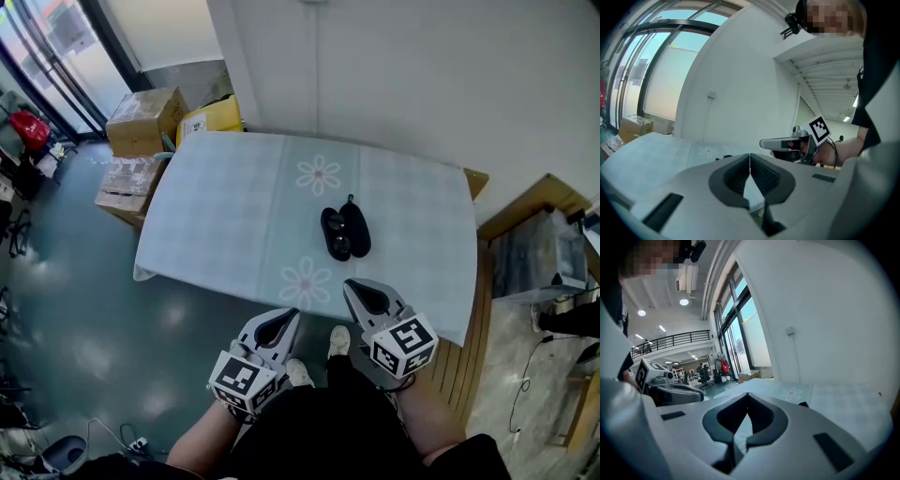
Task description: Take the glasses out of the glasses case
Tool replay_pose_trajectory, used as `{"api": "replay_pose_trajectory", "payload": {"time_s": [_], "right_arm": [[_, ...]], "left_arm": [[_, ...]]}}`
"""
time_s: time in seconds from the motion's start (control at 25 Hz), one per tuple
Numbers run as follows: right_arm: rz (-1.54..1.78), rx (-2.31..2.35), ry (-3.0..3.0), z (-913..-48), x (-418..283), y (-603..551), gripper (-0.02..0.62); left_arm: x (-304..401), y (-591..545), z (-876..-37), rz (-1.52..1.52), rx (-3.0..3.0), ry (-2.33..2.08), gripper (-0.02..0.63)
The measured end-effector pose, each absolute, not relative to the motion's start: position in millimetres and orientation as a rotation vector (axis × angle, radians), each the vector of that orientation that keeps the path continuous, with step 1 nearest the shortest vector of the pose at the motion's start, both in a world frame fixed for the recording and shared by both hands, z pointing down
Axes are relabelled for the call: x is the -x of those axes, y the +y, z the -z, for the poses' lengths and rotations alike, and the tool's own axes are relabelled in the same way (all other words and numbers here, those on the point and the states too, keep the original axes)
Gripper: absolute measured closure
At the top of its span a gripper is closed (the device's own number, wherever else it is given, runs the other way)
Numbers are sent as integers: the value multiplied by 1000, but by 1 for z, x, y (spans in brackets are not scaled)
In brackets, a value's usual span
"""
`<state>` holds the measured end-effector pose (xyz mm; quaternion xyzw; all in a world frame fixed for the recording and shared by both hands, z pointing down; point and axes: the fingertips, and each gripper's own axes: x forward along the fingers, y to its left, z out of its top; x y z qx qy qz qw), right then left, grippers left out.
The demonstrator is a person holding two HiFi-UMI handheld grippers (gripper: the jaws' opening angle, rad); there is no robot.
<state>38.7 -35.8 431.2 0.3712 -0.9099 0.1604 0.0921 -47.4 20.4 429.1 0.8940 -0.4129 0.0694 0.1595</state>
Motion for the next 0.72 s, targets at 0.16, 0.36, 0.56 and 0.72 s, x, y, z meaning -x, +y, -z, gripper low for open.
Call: {"api": "replay_pose_trajectory", "payload": {"time_s": [0.16, 0.36, 0.56, 0.72], "right_arm": [[-490, -1080, -2694, -438, -48, -61, 573], [-515, -1058, -2676, -452, -59, -93, 572], [-564, -1039, -2658, -467, -68, -124, 572], [-588, -1014, -2643, -477, -70, -144, 572]], "left_arm": [[39, 0, -430, -190, -2532, -1203, 577], [29, -23, -435, -193, -2508, -1229, 577], [21, -47, -435, -181, -2484, -1267, 577], [16, -61, -434, -175, -2472, -1294, 577]]}}
